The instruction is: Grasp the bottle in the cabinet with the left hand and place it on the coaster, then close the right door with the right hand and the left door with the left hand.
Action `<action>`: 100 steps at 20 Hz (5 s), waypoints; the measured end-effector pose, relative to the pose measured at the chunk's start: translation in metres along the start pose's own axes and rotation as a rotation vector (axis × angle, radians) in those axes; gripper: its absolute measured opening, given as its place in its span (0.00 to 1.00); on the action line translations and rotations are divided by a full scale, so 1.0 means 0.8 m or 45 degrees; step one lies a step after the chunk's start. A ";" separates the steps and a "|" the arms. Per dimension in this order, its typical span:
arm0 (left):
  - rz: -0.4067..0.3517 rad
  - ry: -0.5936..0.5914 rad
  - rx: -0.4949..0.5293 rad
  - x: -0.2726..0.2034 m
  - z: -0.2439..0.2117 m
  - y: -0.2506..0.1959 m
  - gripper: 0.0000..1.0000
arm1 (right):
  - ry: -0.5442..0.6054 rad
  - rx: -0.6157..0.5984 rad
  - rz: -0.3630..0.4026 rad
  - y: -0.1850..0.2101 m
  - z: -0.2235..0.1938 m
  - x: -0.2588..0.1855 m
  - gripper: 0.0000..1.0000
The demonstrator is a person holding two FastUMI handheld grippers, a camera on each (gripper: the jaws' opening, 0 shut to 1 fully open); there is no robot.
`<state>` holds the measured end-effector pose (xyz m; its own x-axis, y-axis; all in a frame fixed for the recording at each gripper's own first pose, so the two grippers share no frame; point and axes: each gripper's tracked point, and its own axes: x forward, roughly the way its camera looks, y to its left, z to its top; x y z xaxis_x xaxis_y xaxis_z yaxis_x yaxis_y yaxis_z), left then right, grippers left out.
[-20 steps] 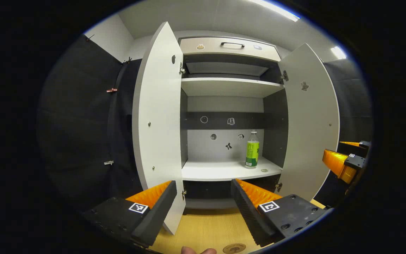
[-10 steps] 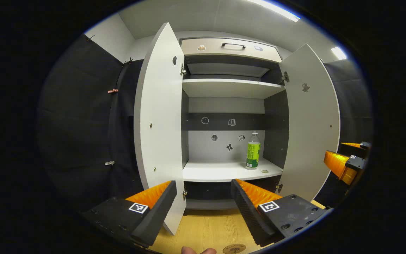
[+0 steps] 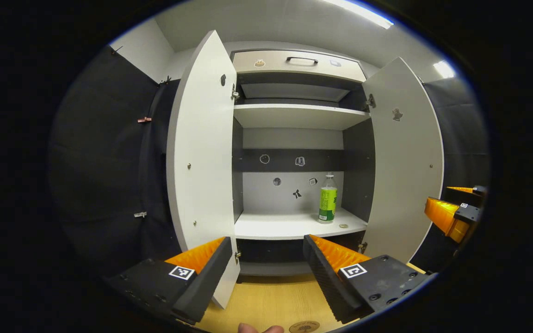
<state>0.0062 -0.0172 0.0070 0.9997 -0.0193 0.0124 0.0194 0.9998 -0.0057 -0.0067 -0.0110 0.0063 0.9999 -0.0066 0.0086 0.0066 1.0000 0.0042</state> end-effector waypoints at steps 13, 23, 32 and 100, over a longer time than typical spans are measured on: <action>-0.210 -0.022 -0.033 0.147 0.023 -0.145 0.98 | 0.019 0.005 -0.037 -0.069 -0.006 -0.012 0.98; -0.263 -0.047 0.070 0.317 0.020 -0.233 0.98 | 0.037 0.026 -0.080 -0.136 -0.016 -0.002 0.98; -0.200 0.024 0.063 0.432 -0.005 -0.266 0.98 | 0.014 0.016 -0.046 -0.169 -0.018 0.021 0.98; -0.383 0.097 0.048 -0.030 -0.421 -0.149 0.79 | -0.072 -0.082 -0.059 -0.112 0.021 0.001 0.98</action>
<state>-0.0158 -0.1380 -0.3296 0.9473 -0.3131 -0.0672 0.3152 0.9487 0.0237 -0.0068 -0.1005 0.0231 0.9965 -0.0516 0.0664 0.0555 0.9967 -0.0587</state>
